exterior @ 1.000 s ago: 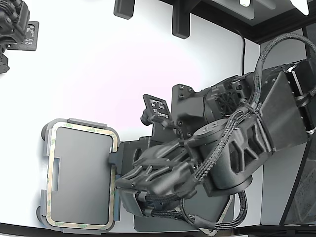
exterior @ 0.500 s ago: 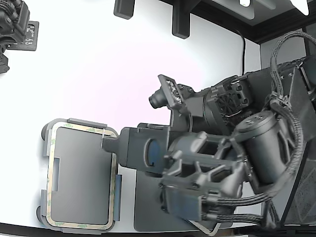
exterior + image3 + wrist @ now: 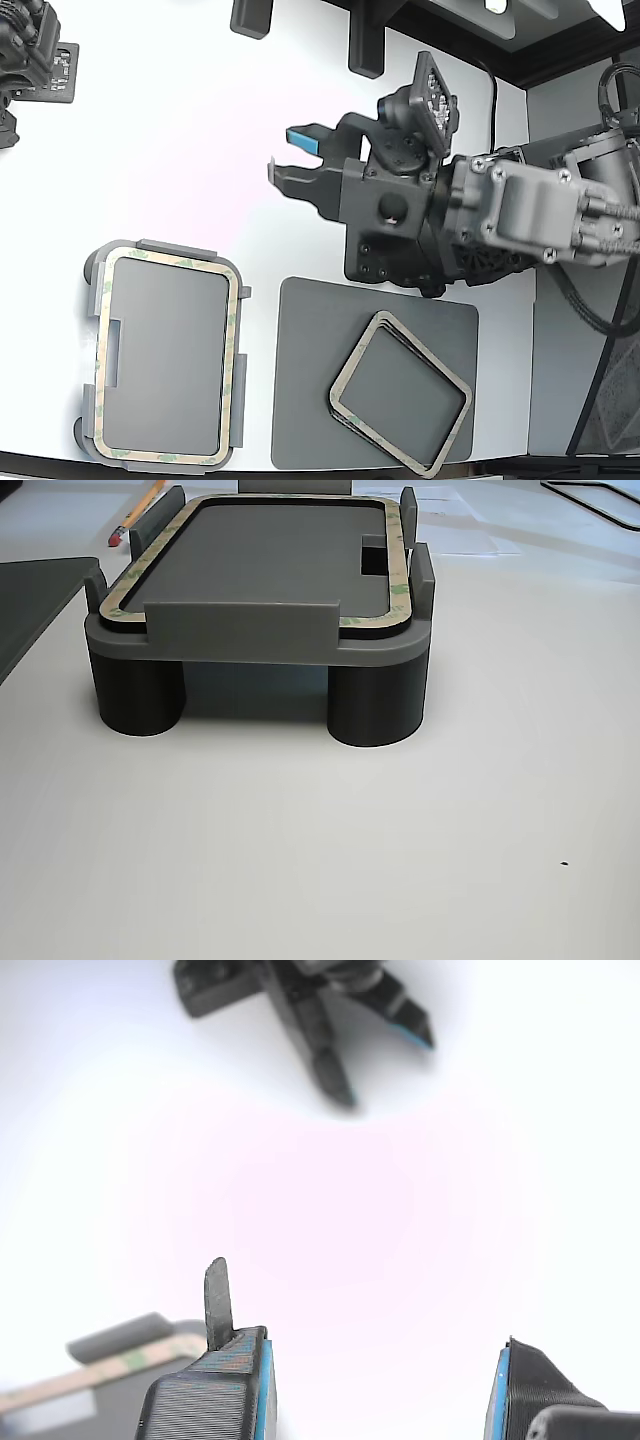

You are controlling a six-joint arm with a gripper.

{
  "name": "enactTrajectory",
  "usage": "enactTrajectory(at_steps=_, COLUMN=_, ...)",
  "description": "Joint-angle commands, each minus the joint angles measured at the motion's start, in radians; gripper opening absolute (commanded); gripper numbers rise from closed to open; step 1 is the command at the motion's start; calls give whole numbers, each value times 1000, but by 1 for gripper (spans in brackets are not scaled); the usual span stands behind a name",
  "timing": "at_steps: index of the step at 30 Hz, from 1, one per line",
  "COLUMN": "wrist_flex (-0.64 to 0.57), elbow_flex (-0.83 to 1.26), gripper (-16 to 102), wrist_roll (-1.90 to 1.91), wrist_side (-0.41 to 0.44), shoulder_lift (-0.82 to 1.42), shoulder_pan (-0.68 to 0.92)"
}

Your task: Move top rectangular frame to the holder.

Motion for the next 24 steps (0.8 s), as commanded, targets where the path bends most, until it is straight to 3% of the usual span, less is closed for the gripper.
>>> enactTrajectory(at_steps=1, wrist_flex=-66, elbow_flex=181, gripper=89, wrist_roll=-356, wrist_side=-66, shoulder_lift=247, shoulder_pan=-112)
enactTrajectory(at_steps=7, wrist_flex=-110, elbow_flex=385, gripper=90, wrist_roll=-417, wrist_side=-138, shoulder_lift=449, shoulder_pan=-176)
enactTrajectory(at_steps=13, wrist_flex=-91, elbow_flex=460, gripper=90, wrist_roll=-457, wrist_side=-307, shoulder_lift=552, shoulder_pan=-331)
enactTrajectory(at_steps=24, wrist_flex=-77, elbow_flex=572, gripper=100, wrist_roll=-466, wrist_side=-410, shoulder_lift=626, shoulder_pan=-370)
